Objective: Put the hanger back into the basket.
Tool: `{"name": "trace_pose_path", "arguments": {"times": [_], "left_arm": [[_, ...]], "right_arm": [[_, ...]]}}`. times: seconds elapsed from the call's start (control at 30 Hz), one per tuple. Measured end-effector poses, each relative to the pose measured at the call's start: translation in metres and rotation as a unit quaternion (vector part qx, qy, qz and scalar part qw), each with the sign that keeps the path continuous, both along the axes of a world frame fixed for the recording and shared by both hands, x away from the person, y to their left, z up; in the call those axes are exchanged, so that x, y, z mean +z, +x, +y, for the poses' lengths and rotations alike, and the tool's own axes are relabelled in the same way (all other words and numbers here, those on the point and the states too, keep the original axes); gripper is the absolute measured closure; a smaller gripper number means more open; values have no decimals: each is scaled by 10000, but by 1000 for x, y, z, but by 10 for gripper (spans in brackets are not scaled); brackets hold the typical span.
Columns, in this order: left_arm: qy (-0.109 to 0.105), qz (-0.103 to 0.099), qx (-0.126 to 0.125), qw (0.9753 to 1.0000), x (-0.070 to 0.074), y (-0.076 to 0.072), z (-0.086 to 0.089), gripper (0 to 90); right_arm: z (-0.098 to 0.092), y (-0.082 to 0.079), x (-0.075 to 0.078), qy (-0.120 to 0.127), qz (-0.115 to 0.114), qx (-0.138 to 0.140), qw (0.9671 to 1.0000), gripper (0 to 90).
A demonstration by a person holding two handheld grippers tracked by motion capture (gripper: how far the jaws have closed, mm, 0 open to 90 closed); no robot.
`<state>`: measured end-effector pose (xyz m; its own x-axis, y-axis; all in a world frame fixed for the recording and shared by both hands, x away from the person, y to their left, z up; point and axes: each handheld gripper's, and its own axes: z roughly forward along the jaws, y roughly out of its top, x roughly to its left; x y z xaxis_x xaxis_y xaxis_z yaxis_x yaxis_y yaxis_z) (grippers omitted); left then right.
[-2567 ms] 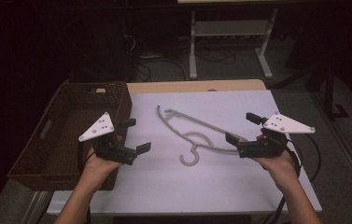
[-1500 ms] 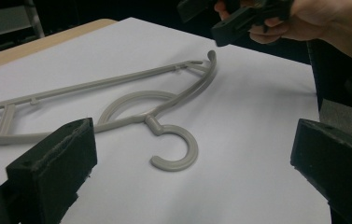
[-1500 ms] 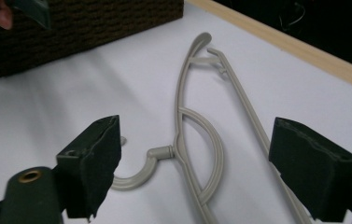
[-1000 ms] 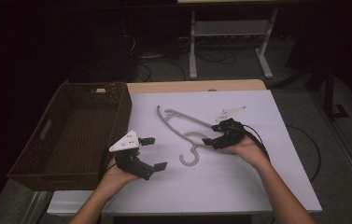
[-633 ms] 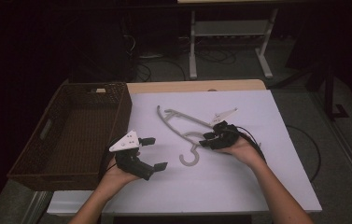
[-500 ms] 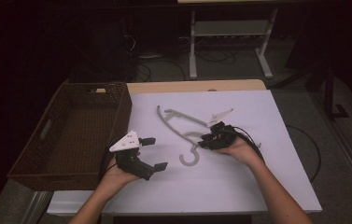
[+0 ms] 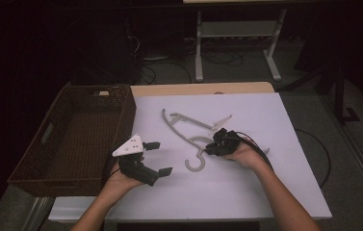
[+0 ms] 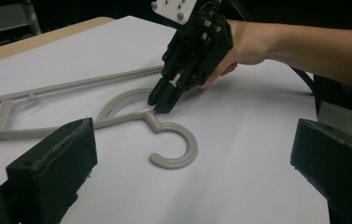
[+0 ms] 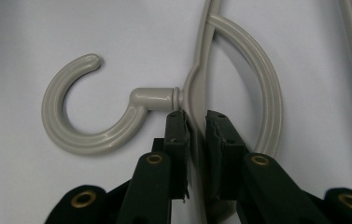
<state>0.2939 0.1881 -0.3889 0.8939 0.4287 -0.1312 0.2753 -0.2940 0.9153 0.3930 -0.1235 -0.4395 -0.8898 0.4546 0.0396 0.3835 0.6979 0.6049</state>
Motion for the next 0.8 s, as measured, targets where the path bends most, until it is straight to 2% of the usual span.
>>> {"name": "trace_pose_path", "arguments": {"times": [0.1,0.2,0.23,0.27,0.37,0.4,0.5,0.8], "left_arm": [[12,-10,-11,10000,0,0,0,3],[27,-7,-22,10000,0,0,0,3],[32,-10,-25,10000,0,0,0,3],[34,-16,-30,10000,0,0,0,3],[29,-2,-20,10000,0,0,0,3],[24,0,-21,10000,0,0,0,3],[26,-12,-32,10000,0,0,-1,3],[18,9,-29,10000,0,0,-2,3]], "right_arm": [[-1,-3,1,-2,34,108,9999,798],[-2,-6,3,-33,-60,226,9997,820],[-3,-9,5,18,24,172,9998,821],[-4,-9,5,19,-51,258,9997,821],[-6,-14,5,-15,28,313,9995,821],[-6,-14,4,-32,-30,371,9993,822],[-7,-18,4,-29,-17,475,9989,822],[-6,-46,6,-81,7,942,9955,821]]}}
